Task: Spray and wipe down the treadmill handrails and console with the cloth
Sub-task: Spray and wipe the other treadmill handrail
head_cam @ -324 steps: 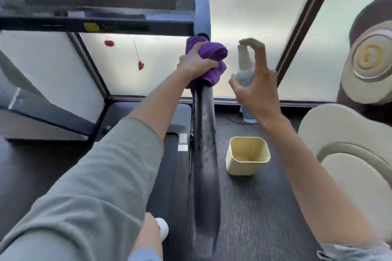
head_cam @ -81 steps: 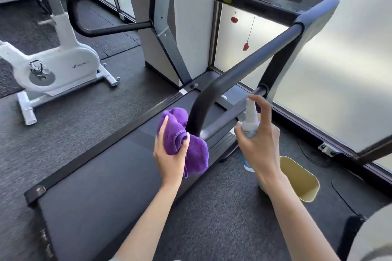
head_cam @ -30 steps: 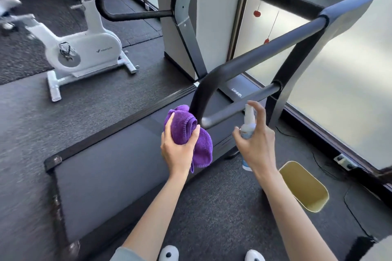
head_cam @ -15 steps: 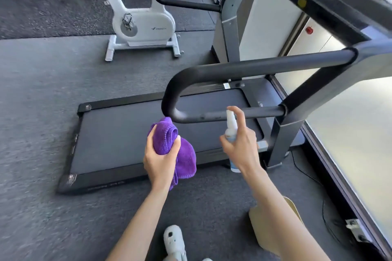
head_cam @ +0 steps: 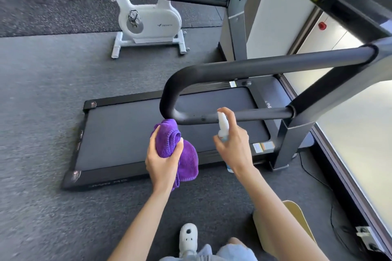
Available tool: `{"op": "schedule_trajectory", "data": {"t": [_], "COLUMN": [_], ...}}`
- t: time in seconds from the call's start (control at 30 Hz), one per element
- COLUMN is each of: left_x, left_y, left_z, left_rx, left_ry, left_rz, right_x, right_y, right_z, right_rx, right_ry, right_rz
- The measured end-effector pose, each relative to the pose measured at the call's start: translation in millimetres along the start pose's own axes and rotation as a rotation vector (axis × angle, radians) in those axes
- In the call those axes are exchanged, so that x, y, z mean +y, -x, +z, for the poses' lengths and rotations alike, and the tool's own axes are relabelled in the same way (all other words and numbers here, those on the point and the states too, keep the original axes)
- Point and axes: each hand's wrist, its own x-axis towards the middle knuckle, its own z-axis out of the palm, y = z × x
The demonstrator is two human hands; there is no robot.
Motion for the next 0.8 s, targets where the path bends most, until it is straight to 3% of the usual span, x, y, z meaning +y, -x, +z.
{"op": "schedule_trajectory", "data": {"t": [0.8], "left_x": [3], "left_y": [64], "left_z": [98], "left_rx": [0.175], "left_ry": [0.000], "left_rz": [-0.037], "right_x": [110], "right_y": [-24], "right_z": [-87], "right_rx": [-0.104], "right_ry": [-0.072], "right_rz": [-0.033]}}
